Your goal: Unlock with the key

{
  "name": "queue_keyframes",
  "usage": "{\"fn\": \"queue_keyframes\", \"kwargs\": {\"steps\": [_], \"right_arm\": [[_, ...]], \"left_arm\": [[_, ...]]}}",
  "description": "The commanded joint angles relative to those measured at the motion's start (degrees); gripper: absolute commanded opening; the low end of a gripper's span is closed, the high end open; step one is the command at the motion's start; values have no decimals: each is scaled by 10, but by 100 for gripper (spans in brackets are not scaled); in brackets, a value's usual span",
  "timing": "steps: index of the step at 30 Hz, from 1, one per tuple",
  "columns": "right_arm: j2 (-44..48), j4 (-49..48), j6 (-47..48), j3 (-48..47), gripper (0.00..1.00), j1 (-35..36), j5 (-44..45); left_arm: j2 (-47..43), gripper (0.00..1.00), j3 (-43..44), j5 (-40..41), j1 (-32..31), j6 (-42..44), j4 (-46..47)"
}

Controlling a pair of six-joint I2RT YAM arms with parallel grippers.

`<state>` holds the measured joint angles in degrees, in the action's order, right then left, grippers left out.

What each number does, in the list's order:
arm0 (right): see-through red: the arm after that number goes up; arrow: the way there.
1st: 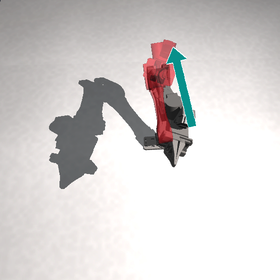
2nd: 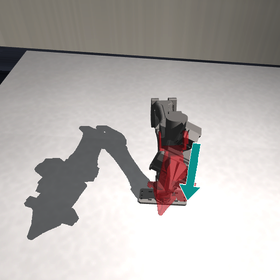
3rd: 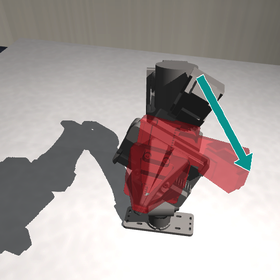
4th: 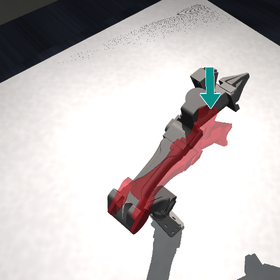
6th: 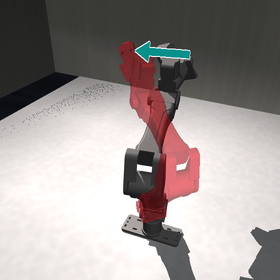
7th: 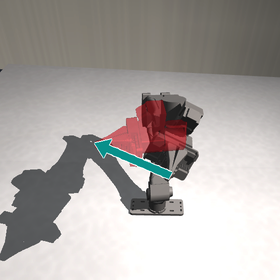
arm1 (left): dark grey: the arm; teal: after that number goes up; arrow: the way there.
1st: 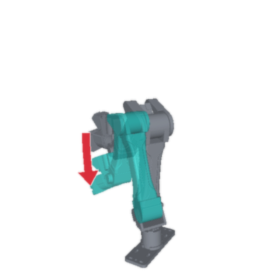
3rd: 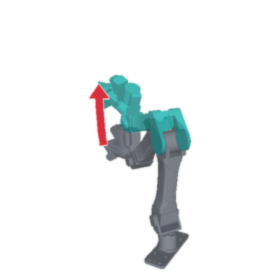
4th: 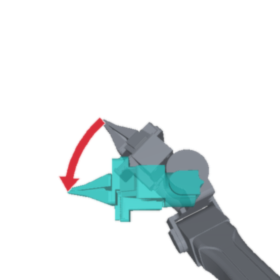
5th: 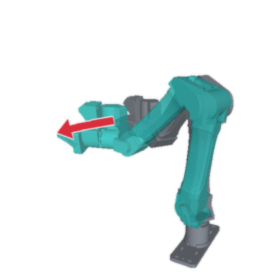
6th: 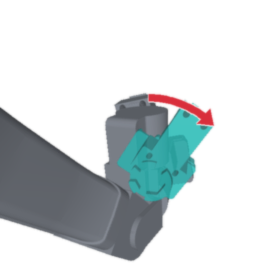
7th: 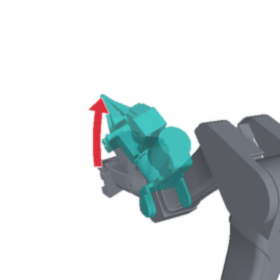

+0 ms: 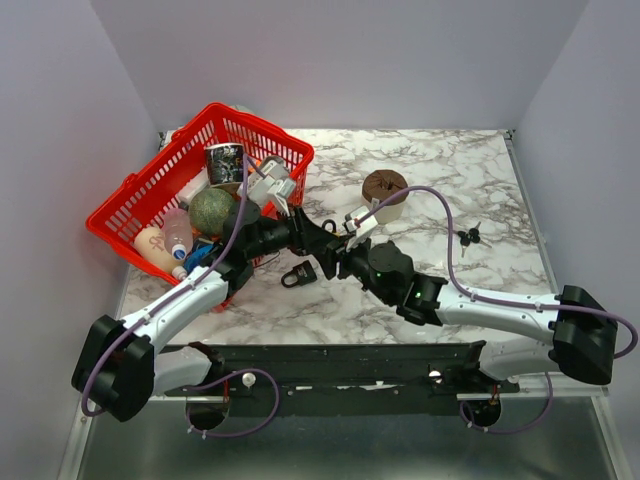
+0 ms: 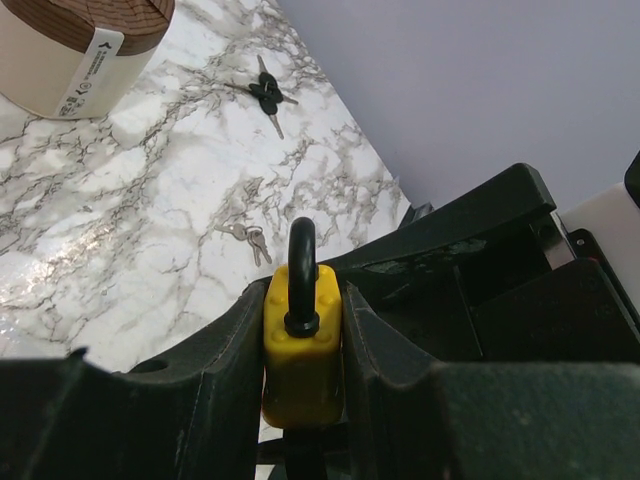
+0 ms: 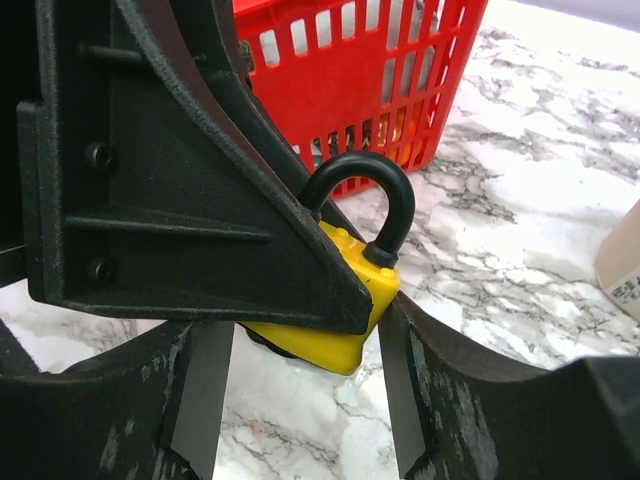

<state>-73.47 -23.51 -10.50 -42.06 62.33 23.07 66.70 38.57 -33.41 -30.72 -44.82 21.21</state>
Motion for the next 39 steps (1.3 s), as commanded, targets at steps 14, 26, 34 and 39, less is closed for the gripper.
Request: {"fn": "queue_keyframes", "kwargs": {"steps": [14,26,34,39], "right_arm": [[87,120,-130,81,1,-3,-26],[12,171,-153,56,1,-116,-136],[-125,176,-142,-8,1,-150,-191],[-186,186,-145,-48,1,-150,-183]], "left_arm": [[-4,95,62,82,-11,107,-119],[-159,97,45,201,-10,214,-155],[-177,98,45,223,-10,226,-173],[-177,98,47,222,-10,221,-177]]}}
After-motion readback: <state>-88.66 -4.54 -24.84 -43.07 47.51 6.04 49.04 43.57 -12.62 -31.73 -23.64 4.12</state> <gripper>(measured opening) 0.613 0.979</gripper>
